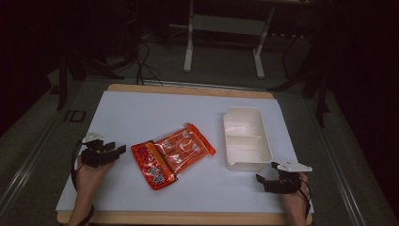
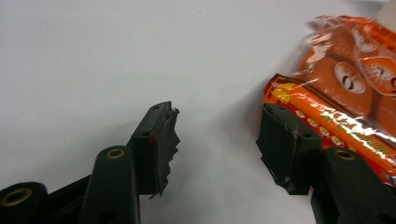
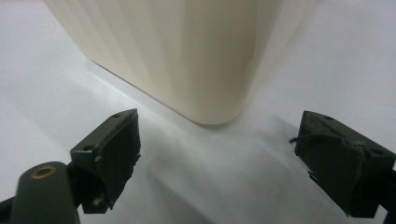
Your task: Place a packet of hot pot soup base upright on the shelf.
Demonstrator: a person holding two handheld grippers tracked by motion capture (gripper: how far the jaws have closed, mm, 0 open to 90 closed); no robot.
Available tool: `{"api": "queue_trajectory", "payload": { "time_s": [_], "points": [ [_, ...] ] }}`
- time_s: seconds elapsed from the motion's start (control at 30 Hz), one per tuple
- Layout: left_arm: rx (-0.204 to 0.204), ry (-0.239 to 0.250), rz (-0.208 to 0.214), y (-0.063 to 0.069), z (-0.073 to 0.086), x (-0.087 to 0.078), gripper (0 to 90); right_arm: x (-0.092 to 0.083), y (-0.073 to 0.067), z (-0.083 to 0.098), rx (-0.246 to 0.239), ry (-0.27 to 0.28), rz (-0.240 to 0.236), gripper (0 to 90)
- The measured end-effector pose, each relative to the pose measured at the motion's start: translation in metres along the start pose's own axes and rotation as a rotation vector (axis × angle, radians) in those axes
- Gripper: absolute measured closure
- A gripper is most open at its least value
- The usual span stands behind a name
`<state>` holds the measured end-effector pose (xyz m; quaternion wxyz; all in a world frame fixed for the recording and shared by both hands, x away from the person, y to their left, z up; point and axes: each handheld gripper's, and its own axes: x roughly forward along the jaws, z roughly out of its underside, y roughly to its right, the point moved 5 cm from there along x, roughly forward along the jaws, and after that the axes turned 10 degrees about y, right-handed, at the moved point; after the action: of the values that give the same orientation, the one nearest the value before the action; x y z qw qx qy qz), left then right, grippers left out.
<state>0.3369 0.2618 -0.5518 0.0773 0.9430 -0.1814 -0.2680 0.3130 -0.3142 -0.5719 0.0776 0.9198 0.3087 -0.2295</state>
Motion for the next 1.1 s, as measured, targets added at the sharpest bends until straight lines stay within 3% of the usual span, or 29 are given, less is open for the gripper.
{"api": "queue_trajectory", "payload": {
  "time_s": [0.13, 0.27, 0.53, 0.73, 0.9, 0.93, 1.1],
  "points": [
    [-0.003, 0.008, -0.001, 0.001, -0.001, -0.001, 45.6, -0.001, 0.0, 0.0, 0.0, 0.009, -0.003, 13.7],
    [-0.005, 0.0, -0.008, 0.0, 0.0, -0.002, 44.7, -0.002, -0.001, -0.001, 0.005, 0.023, -0.038, 14.2],
    [0.007, -0.019, 0.008, 0.004, 0.0, -0.001, 46.5, -0.002, -0.001, -0.001, -0.006, 0.022, -0.032, 14.4],
    [0.018, -0.015, -0.023, 0.009, -0.002, -0.002, 38.5, -0.002, -0.002, -0.001, -0.011, 0.02, -0.033, 14.4],
    [0.015, -0.023, -0.006, 0.013, -0.001, 0.0, 34.8, -0.002, -0.002, -0.001, -0.014, 0.018, -0.037, 14.4],
    [0.013, -0.031, 0.019, 0.015, 0.0, 0.001, 34.9, -0.002, -0.002, -0.001, -0.015, 0.017, -0.038, 14.4],
    [0.038, -0.06, 0.046, 0.02, 0.004, 0.005, 40.3, -0.002, -0.002, 0.0, -0.015, 0.016, -0.042, 14.4]
  ]
}}
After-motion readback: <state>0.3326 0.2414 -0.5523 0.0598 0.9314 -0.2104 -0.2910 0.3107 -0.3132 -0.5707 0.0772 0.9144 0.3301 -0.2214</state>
